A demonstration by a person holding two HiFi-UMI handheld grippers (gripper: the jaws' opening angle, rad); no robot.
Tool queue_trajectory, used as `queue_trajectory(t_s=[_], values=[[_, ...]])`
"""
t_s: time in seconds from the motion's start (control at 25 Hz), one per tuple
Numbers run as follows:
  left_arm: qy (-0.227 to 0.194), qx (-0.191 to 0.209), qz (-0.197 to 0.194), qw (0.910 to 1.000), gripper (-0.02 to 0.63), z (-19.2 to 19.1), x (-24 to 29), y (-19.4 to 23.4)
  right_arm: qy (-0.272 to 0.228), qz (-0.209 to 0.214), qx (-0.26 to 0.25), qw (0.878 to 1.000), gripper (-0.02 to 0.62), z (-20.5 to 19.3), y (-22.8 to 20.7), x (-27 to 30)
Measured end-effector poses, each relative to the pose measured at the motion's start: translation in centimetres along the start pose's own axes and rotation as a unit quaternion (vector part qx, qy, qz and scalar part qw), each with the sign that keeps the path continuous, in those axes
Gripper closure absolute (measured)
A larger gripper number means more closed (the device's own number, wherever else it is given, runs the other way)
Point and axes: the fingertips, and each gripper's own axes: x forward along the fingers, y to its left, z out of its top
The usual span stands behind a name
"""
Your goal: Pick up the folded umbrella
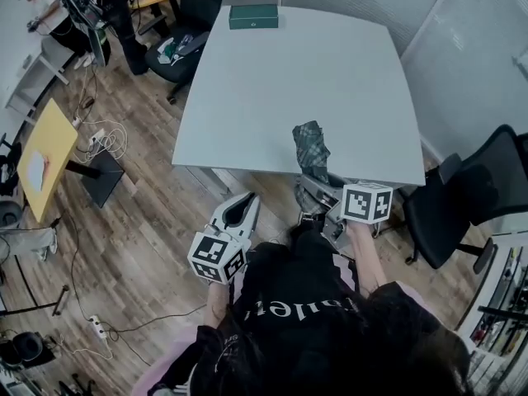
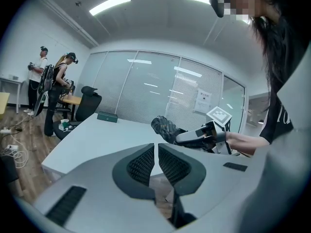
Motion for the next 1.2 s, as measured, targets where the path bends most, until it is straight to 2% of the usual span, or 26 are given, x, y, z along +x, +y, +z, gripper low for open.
queue_trajectory(t_s=[0.16, 0.6, 0.92, 1.2], values=[[-0.003, -0.007, -0.007, 0.9999, 0.578, -0.2, -0.1, -0.2, 0.01, 0.002, 0.002, 1.0, 0.371, -0.7, 0.9, -0.1], [0.006, -0.01, 0.007, 0.9999, 0.577, -0.9, 0.4, -1.2, 0.028, 0.01, 0.017, 0.999, 0.371, -2.6, 0.6, -1.5], [0.029, -0.003, 0.003, 0.9996, 0.578, -2.4, 1.7, -6.8, 0.03, 0.01, 0.023, 0.999, 0.371, -4.2, -1.6, -6.4], [0.038, 0.0, 0.014, 0.9992, 0.577, -4.2, 1.9, -11.9, 0.03, 0.01, 0.016, 0.999, 0.371, -5.6, -3.9, -11.2]])
